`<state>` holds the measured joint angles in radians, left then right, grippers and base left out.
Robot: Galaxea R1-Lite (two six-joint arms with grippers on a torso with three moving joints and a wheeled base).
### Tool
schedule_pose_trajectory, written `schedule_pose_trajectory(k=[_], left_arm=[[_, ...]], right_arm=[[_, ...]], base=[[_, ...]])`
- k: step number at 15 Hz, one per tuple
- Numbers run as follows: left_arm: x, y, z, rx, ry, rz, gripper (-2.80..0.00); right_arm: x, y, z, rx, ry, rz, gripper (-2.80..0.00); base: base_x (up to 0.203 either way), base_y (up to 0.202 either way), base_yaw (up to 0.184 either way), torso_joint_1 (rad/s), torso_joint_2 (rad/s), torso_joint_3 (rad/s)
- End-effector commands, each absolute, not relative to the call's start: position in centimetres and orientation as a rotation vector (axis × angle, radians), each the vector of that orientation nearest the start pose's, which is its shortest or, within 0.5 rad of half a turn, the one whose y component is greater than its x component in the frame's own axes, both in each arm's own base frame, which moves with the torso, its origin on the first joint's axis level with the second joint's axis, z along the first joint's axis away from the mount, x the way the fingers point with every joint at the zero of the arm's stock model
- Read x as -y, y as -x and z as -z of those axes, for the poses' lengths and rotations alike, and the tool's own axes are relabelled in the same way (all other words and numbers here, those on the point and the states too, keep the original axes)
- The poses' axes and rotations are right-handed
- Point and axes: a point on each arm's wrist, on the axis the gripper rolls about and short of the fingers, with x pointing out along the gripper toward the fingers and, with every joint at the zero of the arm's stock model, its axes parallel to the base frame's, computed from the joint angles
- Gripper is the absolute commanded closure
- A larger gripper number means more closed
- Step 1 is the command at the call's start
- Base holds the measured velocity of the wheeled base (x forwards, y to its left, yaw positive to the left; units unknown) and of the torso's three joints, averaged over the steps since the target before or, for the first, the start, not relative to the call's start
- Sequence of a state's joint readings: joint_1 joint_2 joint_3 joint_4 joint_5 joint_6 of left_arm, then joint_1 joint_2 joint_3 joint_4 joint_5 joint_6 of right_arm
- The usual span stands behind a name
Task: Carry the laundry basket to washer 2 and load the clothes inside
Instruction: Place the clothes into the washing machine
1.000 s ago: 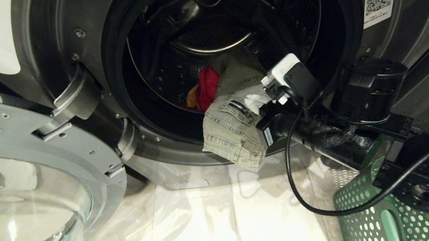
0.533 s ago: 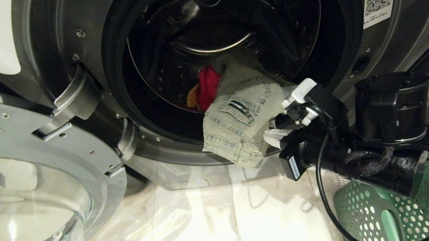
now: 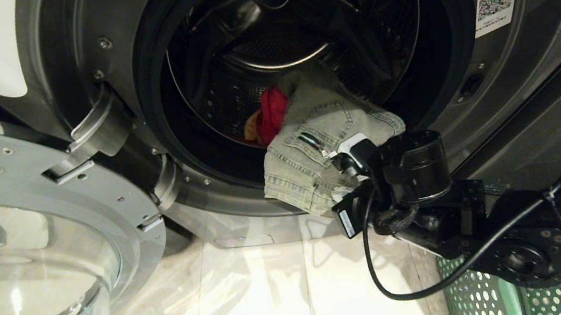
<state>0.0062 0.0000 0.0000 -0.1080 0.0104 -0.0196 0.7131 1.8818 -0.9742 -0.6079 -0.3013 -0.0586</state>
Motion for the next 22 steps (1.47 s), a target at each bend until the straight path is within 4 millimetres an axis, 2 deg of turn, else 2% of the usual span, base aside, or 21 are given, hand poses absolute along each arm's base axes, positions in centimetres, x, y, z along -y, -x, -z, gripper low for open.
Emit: schedule_pose_trajectory(k=[1,3,5,8,10,11,14,18,20,22], left_arm=[[0.0,2.0,-7.5,0.069,0.020,-0.016,0.00],[0.0,2.0,-7.5,0.069,0.020,-0.016,0.00],[0.0,2.0,-7.5,0.069,0.020,-0.018,0.00],[0.0,2.0,-7.5,0.069,0.020,-0.017,0.00],[0.0,2.0,-7.5,0.069,0.020,-0.016,0.00],[0.0,2.0,-7.5,0.069,0.020,-0.016,0.00],[0.0,2.0,-7.5,0.069,0.020,-0.016,0.00],[0.0,2.0,-7.5,0.069,0.020,-0.018,0.00],[0.0,2.0,-7.5,0.069,0.020,-0.016,0.00],[0.0,2.0,-7.5,0.069,0.020,-0.016,0.00]], right_arm=[[-23.9,-29.4,-13.7,-0.331,0.247,-0.356,0.00],[-24.5,-30.6,-12.8,-0.341,0.249,-0.340,0.00],[-25.1,-32.2,-13.1,-0.309,0.235,-0.295,0.00],[-25.9,-34.7,-15.7,-0.193,0.174,-0.188,0.00],[-25.9,-35.2,-18.0,-0.103,0.136,-0.138,0.00],[-25.9,-35.2,-18.5,-0.085,0.149,-0.131,0.00],[-26.1,-36.8,-18.1,-0.051,0.165,-0.081,0.00],[-26.8,-40.5,-17.0,0.034,0.125,0.013,0.00],[-27.0,-42.0,-17.1,0.121,0.096,0.071,0.00],[-26.7,-42.9,-18.0,0.245,0.074,0.137,0.00]], base=[[0.000,0.000,0.000,0.000,0.00,0.000],[0.000,0.000,0.000,0.000,0.00,0.000],[0.000,0.000,0.000,0.000,0.00,0.000],[0.000,0.000,0.000,0.000,0.00,0.000],[0.000,0.000,0.000,0.000,0.00,0.000],[0.000,0.000,0.000,0.000,0.00,0.000],[0.000,0.000,0.000,0.000,0.00,0.000],[0.000,0.000,0.000,0.000,0.00,0.000],[0.000,0.000,0.000,0.000,0.00,0.000],[0.000,0.000,0.000,0.000,0.00,0.000]])
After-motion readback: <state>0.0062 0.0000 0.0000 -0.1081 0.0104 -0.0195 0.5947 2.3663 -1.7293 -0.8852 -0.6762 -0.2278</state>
